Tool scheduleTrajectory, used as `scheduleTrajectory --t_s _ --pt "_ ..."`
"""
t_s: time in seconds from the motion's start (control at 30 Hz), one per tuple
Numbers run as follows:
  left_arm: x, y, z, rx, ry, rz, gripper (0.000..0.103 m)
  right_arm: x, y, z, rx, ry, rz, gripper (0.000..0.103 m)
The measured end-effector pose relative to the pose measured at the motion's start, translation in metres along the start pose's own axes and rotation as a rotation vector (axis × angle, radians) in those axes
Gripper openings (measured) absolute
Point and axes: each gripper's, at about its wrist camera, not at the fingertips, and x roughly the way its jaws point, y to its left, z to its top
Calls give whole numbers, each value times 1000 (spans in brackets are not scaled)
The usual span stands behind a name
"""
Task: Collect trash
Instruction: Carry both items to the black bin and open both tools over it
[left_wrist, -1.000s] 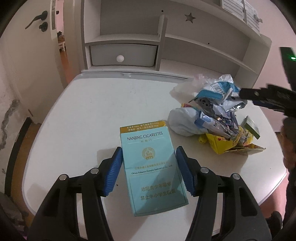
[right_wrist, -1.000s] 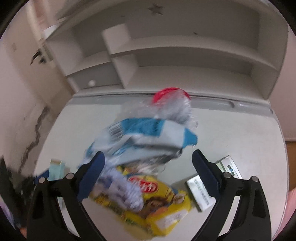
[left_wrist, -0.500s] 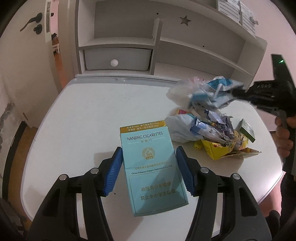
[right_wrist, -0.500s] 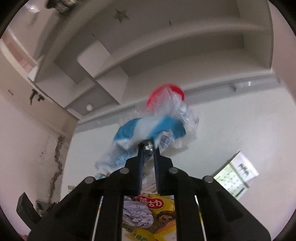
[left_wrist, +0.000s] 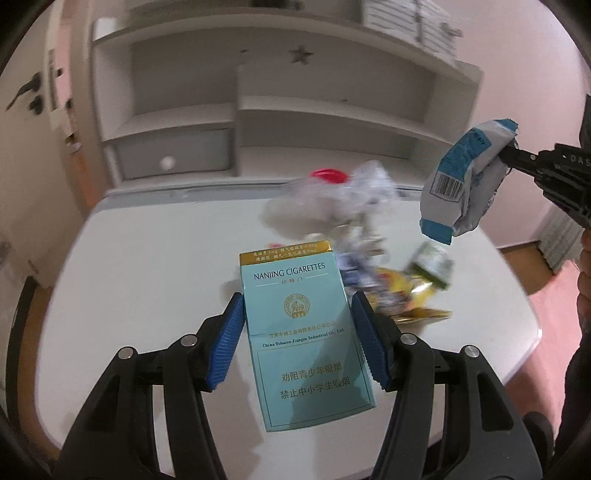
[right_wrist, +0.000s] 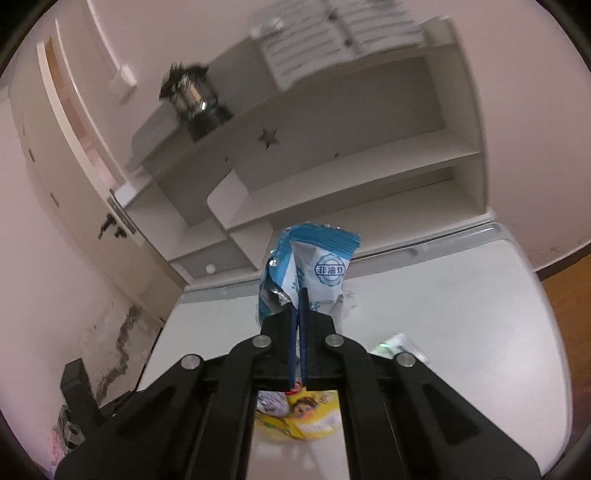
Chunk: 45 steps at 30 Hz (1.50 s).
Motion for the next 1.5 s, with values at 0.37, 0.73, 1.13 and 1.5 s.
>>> scheduleTrajectory --t_s 0.37,0.73,1.13,1.5 --pt "9 -192 -10 244 30 -354 58 -209 -153 -90 149 -196 -381 2" --pt "51 -415 -139 626 242 -749 58 -273 -343 -289 505 -24 -785 2" --pt "197 -478 -229 723 461 -704 58 -179 -425 -385 641 272 -753 2" --pt "227 -506 -250 731 514 -685 58 -172 -449 -400 643 305 -751 2"
